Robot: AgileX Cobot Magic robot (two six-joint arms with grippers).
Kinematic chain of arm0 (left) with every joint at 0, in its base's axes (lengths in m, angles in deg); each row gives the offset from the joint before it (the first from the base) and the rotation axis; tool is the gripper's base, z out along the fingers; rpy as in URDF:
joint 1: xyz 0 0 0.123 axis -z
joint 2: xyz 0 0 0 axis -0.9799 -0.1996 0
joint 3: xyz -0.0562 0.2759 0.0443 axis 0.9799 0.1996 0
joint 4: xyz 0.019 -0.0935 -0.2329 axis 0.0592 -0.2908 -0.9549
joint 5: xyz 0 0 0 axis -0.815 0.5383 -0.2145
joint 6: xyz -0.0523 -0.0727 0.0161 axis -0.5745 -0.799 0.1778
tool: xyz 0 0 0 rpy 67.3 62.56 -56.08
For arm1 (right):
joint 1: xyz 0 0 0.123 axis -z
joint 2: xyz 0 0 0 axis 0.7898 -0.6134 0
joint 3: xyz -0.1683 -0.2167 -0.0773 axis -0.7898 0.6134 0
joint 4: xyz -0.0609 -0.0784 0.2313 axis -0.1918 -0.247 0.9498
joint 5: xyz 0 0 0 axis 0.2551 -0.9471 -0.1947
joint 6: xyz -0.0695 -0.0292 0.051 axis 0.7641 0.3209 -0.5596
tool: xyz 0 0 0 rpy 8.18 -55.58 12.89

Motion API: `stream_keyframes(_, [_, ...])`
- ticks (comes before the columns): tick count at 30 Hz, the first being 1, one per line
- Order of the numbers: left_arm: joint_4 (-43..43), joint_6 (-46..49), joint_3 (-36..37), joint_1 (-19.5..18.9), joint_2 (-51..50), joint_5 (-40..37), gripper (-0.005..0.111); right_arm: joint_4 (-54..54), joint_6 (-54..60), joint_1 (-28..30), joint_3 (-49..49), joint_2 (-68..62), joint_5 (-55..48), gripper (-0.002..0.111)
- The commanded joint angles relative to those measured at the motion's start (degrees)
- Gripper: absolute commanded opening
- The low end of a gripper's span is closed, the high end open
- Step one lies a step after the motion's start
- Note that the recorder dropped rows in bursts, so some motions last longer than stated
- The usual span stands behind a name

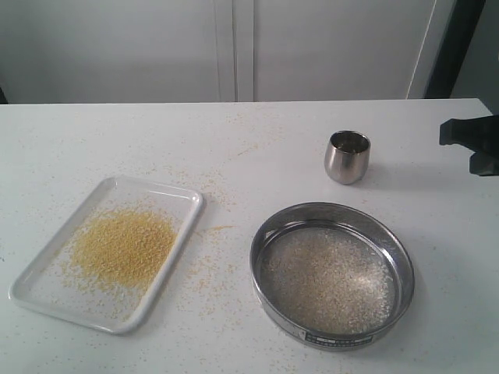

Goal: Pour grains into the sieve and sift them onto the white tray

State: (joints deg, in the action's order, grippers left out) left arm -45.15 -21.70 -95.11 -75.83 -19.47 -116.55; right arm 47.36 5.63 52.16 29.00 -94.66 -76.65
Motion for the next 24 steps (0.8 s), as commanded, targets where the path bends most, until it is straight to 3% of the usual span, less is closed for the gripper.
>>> stream_keyframes(1, [0.17,0.17,4.36,-0.19,4.65,4.98,0.000,-0.09,-0.02,0.36,0.23,0.39,0.43,0.000])
stream_keyframes(10, [0.27,0.17,12.23,-1.73,12.79,11.67,0.000,-0.09,-0.02,0.36,0.23,0.39,0.33,0.000])
stream_keyframes(24, [0.27,0.17,18.54,-4.80,20.63,14.14,0.000,-0.09,-0.02,0.36,0.23,0.39,0.33,0.000])
